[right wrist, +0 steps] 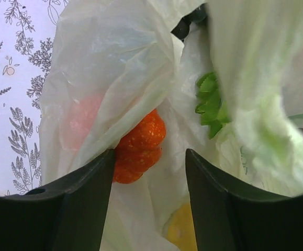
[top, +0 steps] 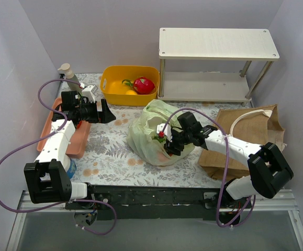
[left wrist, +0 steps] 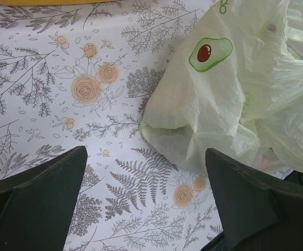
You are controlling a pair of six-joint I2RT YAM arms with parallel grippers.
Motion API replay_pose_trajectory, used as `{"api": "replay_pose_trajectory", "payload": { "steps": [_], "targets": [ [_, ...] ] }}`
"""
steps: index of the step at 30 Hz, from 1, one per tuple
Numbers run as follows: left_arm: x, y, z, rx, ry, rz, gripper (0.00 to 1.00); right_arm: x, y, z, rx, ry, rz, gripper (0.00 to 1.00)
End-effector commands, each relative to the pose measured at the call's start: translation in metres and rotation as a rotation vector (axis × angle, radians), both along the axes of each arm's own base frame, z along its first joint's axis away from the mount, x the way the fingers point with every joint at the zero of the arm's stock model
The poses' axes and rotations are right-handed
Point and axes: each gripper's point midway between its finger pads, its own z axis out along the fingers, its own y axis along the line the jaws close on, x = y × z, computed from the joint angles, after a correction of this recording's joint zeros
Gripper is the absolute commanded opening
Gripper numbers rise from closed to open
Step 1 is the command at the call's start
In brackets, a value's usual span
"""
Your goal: Untie the knot of the grocery bags and take out the mixed food
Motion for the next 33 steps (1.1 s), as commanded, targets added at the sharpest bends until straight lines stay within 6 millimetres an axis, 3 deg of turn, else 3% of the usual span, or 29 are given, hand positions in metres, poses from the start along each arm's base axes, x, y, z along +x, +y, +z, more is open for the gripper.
{"api": "replay_pose_trajectory", "payload": {
  "steps": [1,8,13,14,16,21,27,31,33],
  "targets": [
    [-0.008,-0.001,0.010,0.010,-0.042,-0.010,0.97,-0.013,0.004,0.007,0.054,0.052,-0.005,0.65],
    [-0.011,-0.001,0.009,0.006,-0.040,-0.008,0.97,-0.035,-0.001,-0.013,0.053,0.149,-0.010,0.80],
    [-0.012,-0.002,0.011,0.005,-0.043,-0.010,0.97,-0.028,0.009,-0.018,0.077,0.184,-0.051,0.81],
    [-0.011,-0.001,0.012,0.005,-0.046,-0.010,0.97,-0.024,0.011,-0.020,0.076,0.182,-0.056,0.79],
    [-0.012,-0.002,0.012,0.003,-0.047,-0.012,0.97,-0.013,0.018,-0.011,0.105,0.148,-0.065,0.63],
    [-0.012,-0.001,0.016,0.010,-0.055,-0.010,0.97,-0.007,0.021,0.026,0.163,0.104,-0.024,0.27],
    [-0.012,-0.011,0.032,-0.016,-0.112,-0.100,0.97,-0.002,-0.009,0.055,0.104,0.002,-0.076,0.15],
    [-0.015,-0.039,0.066,-0.125,-0.185,-0.254,0.97,0.010,-0.036,0.059,0.028,0.022,-0.194,0.13],
    [-0.012,-0.046,0.072,-0.134,-0.191,-0.288,0.98,0.010,-0.042,0.069,0.022,0.034,-0.190,0.12]
  ]
}}
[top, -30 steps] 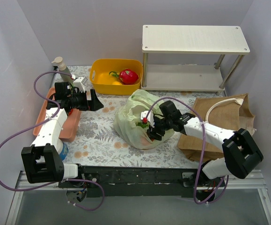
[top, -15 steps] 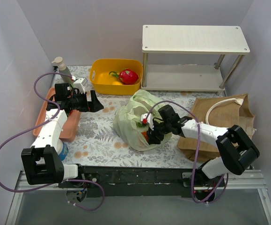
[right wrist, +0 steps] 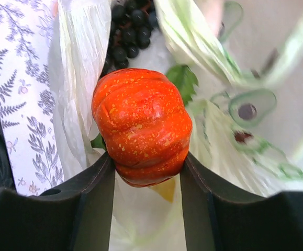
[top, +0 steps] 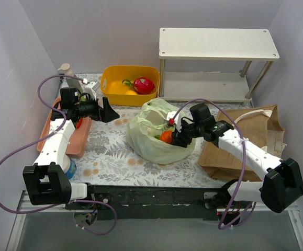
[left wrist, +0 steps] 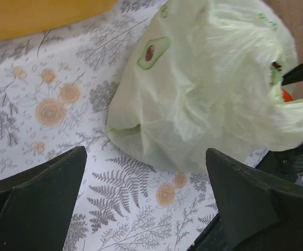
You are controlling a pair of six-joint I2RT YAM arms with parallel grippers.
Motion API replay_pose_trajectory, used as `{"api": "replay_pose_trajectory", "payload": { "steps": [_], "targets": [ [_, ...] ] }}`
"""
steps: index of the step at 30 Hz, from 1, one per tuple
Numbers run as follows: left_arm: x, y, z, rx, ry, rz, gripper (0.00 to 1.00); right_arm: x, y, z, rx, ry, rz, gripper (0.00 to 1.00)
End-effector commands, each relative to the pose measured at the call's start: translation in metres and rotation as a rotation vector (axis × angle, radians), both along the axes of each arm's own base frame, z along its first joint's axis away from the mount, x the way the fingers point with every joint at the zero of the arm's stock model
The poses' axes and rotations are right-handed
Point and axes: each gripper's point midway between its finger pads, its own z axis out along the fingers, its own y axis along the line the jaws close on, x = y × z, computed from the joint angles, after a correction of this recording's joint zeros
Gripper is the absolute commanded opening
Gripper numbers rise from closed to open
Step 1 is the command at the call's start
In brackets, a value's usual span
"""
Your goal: Untie the knot of the grocery bags and take out the mixed food
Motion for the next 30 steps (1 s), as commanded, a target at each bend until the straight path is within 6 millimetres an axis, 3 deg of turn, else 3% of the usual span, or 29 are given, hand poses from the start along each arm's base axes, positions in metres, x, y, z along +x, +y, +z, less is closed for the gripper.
{"api": "replay_pose_trajectory", "payload": {
  "steps": [1,3,5,7,10,11,15,17,22,25,30],
  "targets": [
    [-0.003,-0.037,0.053,-0.062,-0.149,-0.201,0.98,-0.002,-0.032,0.009,-0.097,0.044,-0.037,0.12],
    [-0.003,-0.048,0.073,-0.063,-0.201,-0.255,0.98,-0.005,-0.036,0.020,-0.093,0.034,-0.006,0.11],
    [-0.013,-0.069,0.096,-0.061,-0.281,-0.342,0.98,0.004,-0.046,0.027,-0.114,-0.019,-0.053,0.09],
    [-0.031,-0.094,0.107,-0.047,-0.340,-0.440,0.98,0.011,-0.048,0.046,-0.089,-0.067,-0.080,0.08],
    [-0.047,-0.124,0.119,-0.037,-0.409,-0.541,0.98,0.016,-0.040,0.087,0.029,-0.187,-0.087,0.08],
    [-0.047,-0.130,0.122,-0.041,-0.408,-0.551,0.98,0.029,-0.034,0.109,0.112,-0.270,-0.130,0.08],
    [-0.036,-0.152,0.141,-0.074,-0.433,-0.560,0.98,0.042,-0.033,0.156,0.272,-0.425,-0.232,0.08],
    [-0.032,-0.160,0.142,-0.084,-0.429,-0.578,0.98,0.046,-0.031,0.166,0.299,-0.436,-0.240,0.08],
    [-0.035,-0.191,0.146,-0.108,-0.434,-0.664,0.98,0.050,-0.011,0.165,0.313,-0.334,-0.187,0.09],
    [-0.039,-0.210,0.137,-0.103,-0.420,-0.699,0.98,0.054,-0.002,0.174,0.345,-0.312,-0.173,0.10],
    [-0.039,-0.221,0.124,-0.075,-0.416,-0.715,0.98,0.063,0.006,0.185,0.362,-0.310,-0.173,0.10]
  ]
}}
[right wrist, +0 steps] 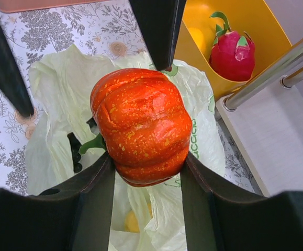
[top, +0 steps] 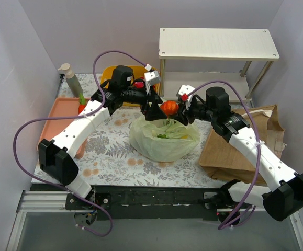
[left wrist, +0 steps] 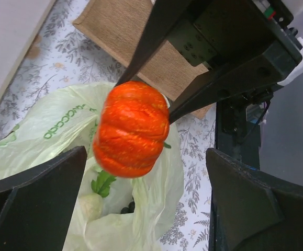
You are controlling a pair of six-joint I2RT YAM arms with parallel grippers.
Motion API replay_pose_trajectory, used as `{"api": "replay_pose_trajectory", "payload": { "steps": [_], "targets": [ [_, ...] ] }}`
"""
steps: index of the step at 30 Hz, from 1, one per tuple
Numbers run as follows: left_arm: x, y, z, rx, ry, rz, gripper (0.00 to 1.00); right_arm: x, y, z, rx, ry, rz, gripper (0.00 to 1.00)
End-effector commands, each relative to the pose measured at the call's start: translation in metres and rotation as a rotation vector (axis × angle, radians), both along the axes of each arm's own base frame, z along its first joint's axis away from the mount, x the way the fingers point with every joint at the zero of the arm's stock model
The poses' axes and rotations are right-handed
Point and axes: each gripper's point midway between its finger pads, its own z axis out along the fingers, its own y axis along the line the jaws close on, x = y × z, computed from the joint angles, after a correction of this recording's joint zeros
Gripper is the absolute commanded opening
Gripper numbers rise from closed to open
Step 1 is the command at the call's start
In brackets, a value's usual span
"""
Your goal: Untie the knot of the grocery bags and take out the mixed food
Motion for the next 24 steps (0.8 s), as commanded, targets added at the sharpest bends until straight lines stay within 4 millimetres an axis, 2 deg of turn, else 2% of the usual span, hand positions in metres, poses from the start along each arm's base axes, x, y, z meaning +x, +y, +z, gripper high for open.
{"api": "replay_pose_trajectory", "payload": {
  "steps": [1,2,4,8,9,10,14,15,16,17,19,20,21,22,23,24],
  "targets": [
    [0.000,-0.008,0.013,-0.003,-0.076,0.000,0.97,0.006,0.013,0.054,0.104,-0.090,0.029,0.10],
    [0.003,-0.008,0.009,0.010,-0.086,0.014,0.97,0.004,0.015,0.055,0.109,-0.088,0.045,0.10],
    [0.008,-0.011,0.007,0.018,-0.087,0.022,0.89,0.001,0.019,0.054,0.110,-0.085,0.075,0.10],
    [0.015,-0.014,0.009,0.017,-0.092,0.036,0.69,-0.005,0.026,0.045,0.097,-0.039,0.120,0.11],
    [0.014,-0.014,0.010,0.013,-0.088,0.030,0.66,-0.006,0.027,0.044,0.096,-0.036,0.123,0.11],
    [0.013,-0.015,0.011,0.011,-0.086,0.025,0.57,-0.007,0.028,0.041,0.094,-0.032,0.124,0.11],
    [0.005,-0.015,0.007,0.012,-0.050,-0.006,0.36,-0.006,0.028,0.035,0.086,-0.018,0.121,0.12],
    [0.003,-0.014,0.006,0.013,-0.043,-0.013,0.34,-0.007,0.028,0.033,0.082,-0.013,0.119,0.13],
    [0.000,-0.014,0.005,0.013,-0.038,-0.020,0.33,-0.006,0.028,0.027,0.074,0.002,0.116,0.18],
    [-0.002,-0.012,0.004,0.023,-0.027,-0.020,0.33,-0.006,0.027,0.025,0.067,0.015,0.109,0.38],
    [0.000,-0.005,0.004,0.043,-0.025,0.013,0.30,-0.007,0.023,0.020,0.056,0.054,0.085,0.57],
    [0.001,0.001,0.002,0.061,-0.005,0.037,0.27,-0.005,0.019,0.018,0.042,0.059,0.058,0.85],
    [0.004,0.007,0.003,0.066,0.004,0.066,0.22,-0.007,0.015,0.016,0.033,0.065,0.053,0.87],
    [0.013,0.027,0.013,0.048,0.032,0.147,0.19,-0.012,0.011,0.013,0.021,0.069,0.055,0.88],
    [0.020,0.041,0.009,0.042,0.060,0.203,0.15,-0.013,0.008,0.012,0.017,0.071,0.049,0.96],
    [0.029,0.056,0.011,0.028,0.084,0.268,0.00,-0.016,0.005,0.005,0.007,0.083,0.043,0.96]
  ]
}}
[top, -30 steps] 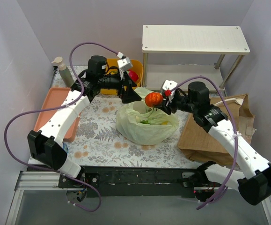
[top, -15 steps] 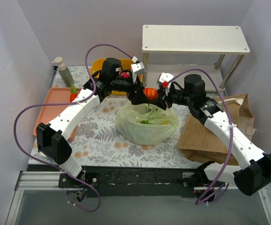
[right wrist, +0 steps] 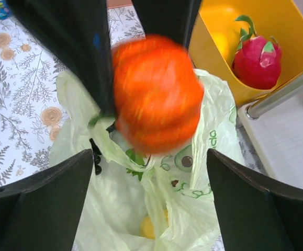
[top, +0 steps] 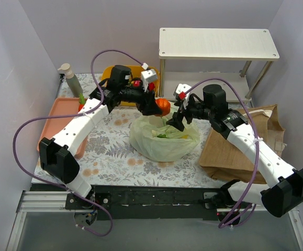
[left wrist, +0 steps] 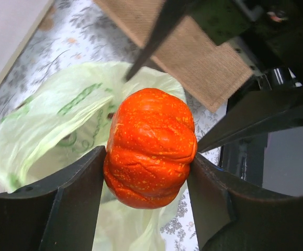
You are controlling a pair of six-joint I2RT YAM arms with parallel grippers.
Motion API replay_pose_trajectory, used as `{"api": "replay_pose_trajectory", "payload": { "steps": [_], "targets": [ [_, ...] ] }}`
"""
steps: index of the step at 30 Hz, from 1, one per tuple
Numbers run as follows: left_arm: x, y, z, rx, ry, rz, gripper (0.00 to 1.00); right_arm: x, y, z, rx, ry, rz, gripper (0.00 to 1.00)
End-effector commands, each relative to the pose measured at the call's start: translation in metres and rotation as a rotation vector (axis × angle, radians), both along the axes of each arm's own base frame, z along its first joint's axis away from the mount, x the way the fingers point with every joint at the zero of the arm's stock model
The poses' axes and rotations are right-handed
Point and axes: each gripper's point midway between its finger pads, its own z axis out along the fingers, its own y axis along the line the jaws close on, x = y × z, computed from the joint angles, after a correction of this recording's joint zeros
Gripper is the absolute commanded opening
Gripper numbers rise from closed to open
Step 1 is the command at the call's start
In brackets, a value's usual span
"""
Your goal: Untie the knot of the grocery bags and take out the mixed food
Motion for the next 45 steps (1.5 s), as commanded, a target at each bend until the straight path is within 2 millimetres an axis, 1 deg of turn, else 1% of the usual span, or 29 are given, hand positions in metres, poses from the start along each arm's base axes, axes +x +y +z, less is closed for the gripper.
{"api": "replay_pose_trajectory", "payload": {
  "steps": [1,2,3,4,5,6,8,9,11,12,13,14,15,16,17,18,21,22,23,24,25,28,30,33,37,39,42,43,45],
  "targets": [
    [0.036,0.091,0.041,-0.068,0.026,0.346,0.00,-0.012,-0.014,0.000,-0.017,0.005,-0.025,0.96],
    [0.043,0.110,0.042,-0.085,0.066,0.425,0.00,-0.013,-0.015,-0.002,-0.021,0.010,-0.032,0.96],
    [0.048,0.129,0.035,-0.090,0.102,0.490,0.00,-0.014,-0.015,-0.003,-0.022,0.013,-0.030,0.96],
    [0.056,0.166,0.043,-0.115,0.098,0.599,0.00,-0.013,-0.016,-0.005,-0.025,0.020,-0.031,0.96],
    [0.059,0.183,0.043,-0.132,0.116,0.652,0.00,-0.013,-0.016,-0.005,-0.029,0.023,-0.031,0.96],
    [0.066,0.219,0.037,-0.161,0.174,0.761,0.00,-0.012,-0.015,-0.006,-0.032,0.029,-0.035,0.96],
    [0.070,0.252,0.032,-0.192,0.229,0.882,0.00,-0.008,-0.015,-0.004,-0.032,0.024,-0.040,0.95],
    [0.076,0.285,0.028,-0.227,0.280,1.009,0.00,-0.008,-0.014,-0.003,-0.032,0.023,-0.038,0.95],
    [0.082,0.317,0.012,-0.265,0.357,1.130,0.00,-0.005,-0.012,-0.003,-0.034,0.022,-0.034,0.95],
    [0.084,0.343,0.007,-0.305,0.397,1.219,0.00,-0.004,-0.011,-0.004,-0.037,0.026,-0.027,0.95],
    [0.085,0.356,-0.005,-0.321,0.435,1.268,0.00,-0.003,-0.010,-0.005,-0.040,0.024,-0.025,0.95],
    [0.090,0.367,-0.007,-0.343,0.428,1.297,0.00,-0.003,-0.009,-0.003,-0.038,0.025,-0.018,0.95],
    [0.093,0.386,-0.019,-0.362,0.455,1.348,0.00,-0.003,-0.009,-0.005,-0.042,0.029,-0.016,0.94],
    [0.097,0.395,-0.028,-0.382,0.488,1.392,0.00,-0.003,-0.008,-0.005,-0.043,0.034,-0.013,0.94],
    [0.102,0.404,-0.031,-0.402,0.488,1.412,0.00,-0.003,-0.008,-0.005,-0.043,0.037,-0.010,0.95],
    [0.108,0.412,-0.045,-0.407,0.523,1.428,0.00,-0.004,-0.008,-0.004,-0.043,0.038,-0.009,0.94],
    [0.121,0.428,-0.060,-0.395,0.534,1.486,0.00,-0.006,-0.009,-0.005,-0.048,0.051,-0.004,0.94],
    [0.126,0.434,-0.071,-0.386,0.551,1.506,0.00,-0.008,-0.009,-0.005,-0.048,0.052,-0.003,0.94],
    [0.132,0.442,-0.073,-0.380,0.541,1.532,0.00,-0.009,-0.010,-0.008,-0.054,0.064,-0.001,0.94],
    [0.136,0.446,-0.076,-0.369,0.540,1.544,0.00,-0.009,-0.010,-0.008,-0.056,0.069,-0.001,0.94],
    [0.141,0.452,-0.091,-0.353,0.573,1.563,0.00,-0.010,-0.010,-0.009,-0.059,0.074,-0.001,0.94],
    [0.153,0.465,-0.103,-0.335,0.569,1.597,0.03,-0.010,-0.011,-0.010,-0.071,0.092,-0.004,0.93],
    [0.162,0.472,-0.121,-0.338,0.599,1.631,0.04,-0.010,-0.012,-0.014,-0.088,0.113,-0.007,0.93],
    [0.172,0.473,-0.135,-0.363,0.617,1.668,0.07,-0.009,-0.012,-0.016,-0.109,0.134,-0.012,0.93],
    [0.180,0.454,-0.160,-0.371,0.652,1.687,0.09,-0.004,-0.014,-0.020,-0.140,0.155,-0.028,0.93],
    [0.188,0.443,-0.164,-0.385,0.643,1.678,0.09,-0.002,-0.014,-0.019,-0.150,0.156,-0.036,0.92],
    [0.190,0.451,-0.171,-0.369,0.617,1.789,0.09,0.001,-0.015,-0.020,-0.168,0.162,-0.036,0.92],
    [0.187,0.466,-0.174,-0.363,0.599,1.896,0.07,0.001,-0.016,-0.020,-0.175,0.163,-0.035,0.92],
    [0.185,0.469,-0.172,-0.363,0.595,1.930,0.03,0.004,-0.017,-0.021,-0.191,0.158,-0.037,0.92]
  ]
}}
